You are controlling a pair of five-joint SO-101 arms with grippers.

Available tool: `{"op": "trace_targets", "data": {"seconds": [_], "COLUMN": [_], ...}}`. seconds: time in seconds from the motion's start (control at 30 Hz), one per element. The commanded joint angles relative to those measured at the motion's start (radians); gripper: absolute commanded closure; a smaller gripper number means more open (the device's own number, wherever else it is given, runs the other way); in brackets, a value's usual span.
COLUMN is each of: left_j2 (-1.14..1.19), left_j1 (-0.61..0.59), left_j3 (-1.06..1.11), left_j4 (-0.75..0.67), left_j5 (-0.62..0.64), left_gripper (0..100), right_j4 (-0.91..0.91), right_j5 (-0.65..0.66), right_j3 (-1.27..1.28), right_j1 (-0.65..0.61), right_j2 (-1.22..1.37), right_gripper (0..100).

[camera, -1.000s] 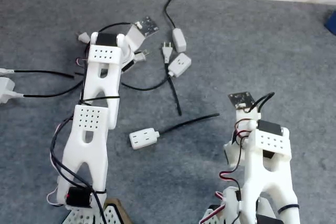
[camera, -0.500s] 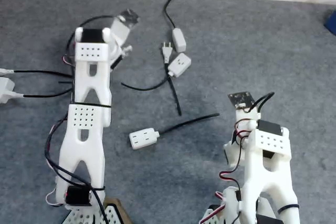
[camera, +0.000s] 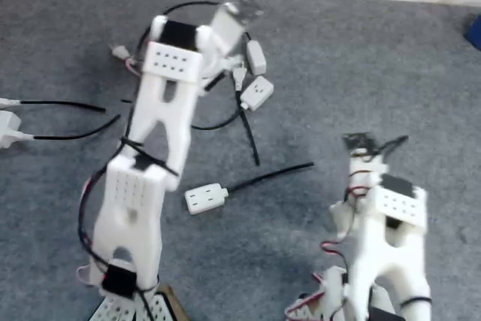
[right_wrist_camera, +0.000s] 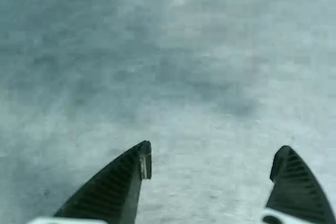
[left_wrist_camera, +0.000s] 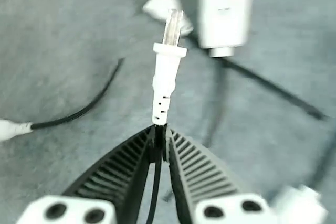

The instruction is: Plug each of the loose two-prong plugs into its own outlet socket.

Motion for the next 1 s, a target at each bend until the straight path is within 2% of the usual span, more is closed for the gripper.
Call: {"op": "trace_targets", "data": {"seconds": [0.0, 0.2, 0.4, 0.67, 0.87, 0.97], "left_j2": [-0.286, -0.552, -0.587, -0.526, -0.338, -0.309], "left_j1": [0.151, 0.424, 0.631, 0.684, 0.713, 0.728], "left_j3": [0.223, 0.507, 0.547, 0.59, 0.558, 0.527], "left_j4": [0.011, 0.008, -0.002, -0.221, -0.247, -0.245], "left_j5": [0.009, 0.04, 0.041, 0.043, 0.043, 0.044], "left_gripper": [97, 97, 97, 97, 96, 89], "right_j4": [-0.031, -0.007, -0.002, -0.007, -0.008, -0.008], "right_j5": [0.028, 0.083, 0.133, 0.126, 0.126, 0.126], "right_j3": [-0.108, -0.136, -0.108, -0.105, -0.105, -0.104], "right_j1": [0.162, 0.274, 0.357, 0.452, 0.456, 0.456], "right_j2": [-0.007, -0.016, -0.016, -0.018, -0.018, -0.018], "right_gripper": [64.8, 64.8, 64.8, 64.8, 64.8, 64.8]}}
